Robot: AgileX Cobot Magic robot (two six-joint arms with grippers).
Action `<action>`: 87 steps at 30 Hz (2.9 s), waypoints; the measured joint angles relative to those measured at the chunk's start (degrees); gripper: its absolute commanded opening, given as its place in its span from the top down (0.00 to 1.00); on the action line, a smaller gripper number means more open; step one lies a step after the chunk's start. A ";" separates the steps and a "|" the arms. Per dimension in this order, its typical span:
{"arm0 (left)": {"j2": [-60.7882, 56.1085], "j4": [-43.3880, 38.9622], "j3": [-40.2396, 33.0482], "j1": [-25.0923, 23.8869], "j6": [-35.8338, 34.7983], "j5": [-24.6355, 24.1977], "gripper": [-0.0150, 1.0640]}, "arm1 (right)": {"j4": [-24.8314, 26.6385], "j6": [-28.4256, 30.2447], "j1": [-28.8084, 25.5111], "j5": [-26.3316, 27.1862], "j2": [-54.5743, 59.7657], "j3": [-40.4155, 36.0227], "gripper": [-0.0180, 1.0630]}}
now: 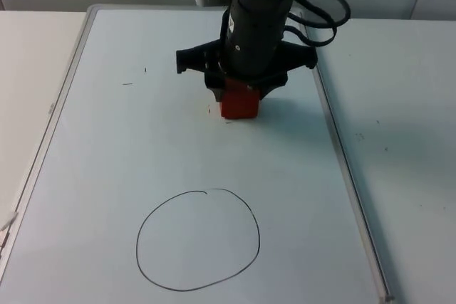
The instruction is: Pick up one cube with the left hand and another cube with the right hand. First place the cube in the right hand at the target position, then stack the cube in the left hand on top.
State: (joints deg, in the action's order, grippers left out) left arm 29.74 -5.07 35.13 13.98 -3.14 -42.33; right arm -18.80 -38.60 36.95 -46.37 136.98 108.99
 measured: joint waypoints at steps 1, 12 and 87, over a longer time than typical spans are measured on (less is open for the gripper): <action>0.00 0.00 0.00 0.00 0.00 0.00 0.84 | -0.11 1.39 0.00 -0.38 -0.93 0.00 0.98; 0.00 0.00 0.00 0.00 0.00 -0.11 0.84 | -0.22 15.36 0.00 -7.00 -16.09 2.00 0.99; 0.00 -0.47 0.00 0.00 0.00 -0.11 0.84 | -6.08 5.88 19.68 23.48 -34.88 -55.36 0.99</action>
State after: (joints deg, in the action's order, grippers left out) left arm 29.74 -5.54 35.13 13.98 -3.14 -42.44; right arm -24.89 -32.72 56.62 -22.88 102.10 53.63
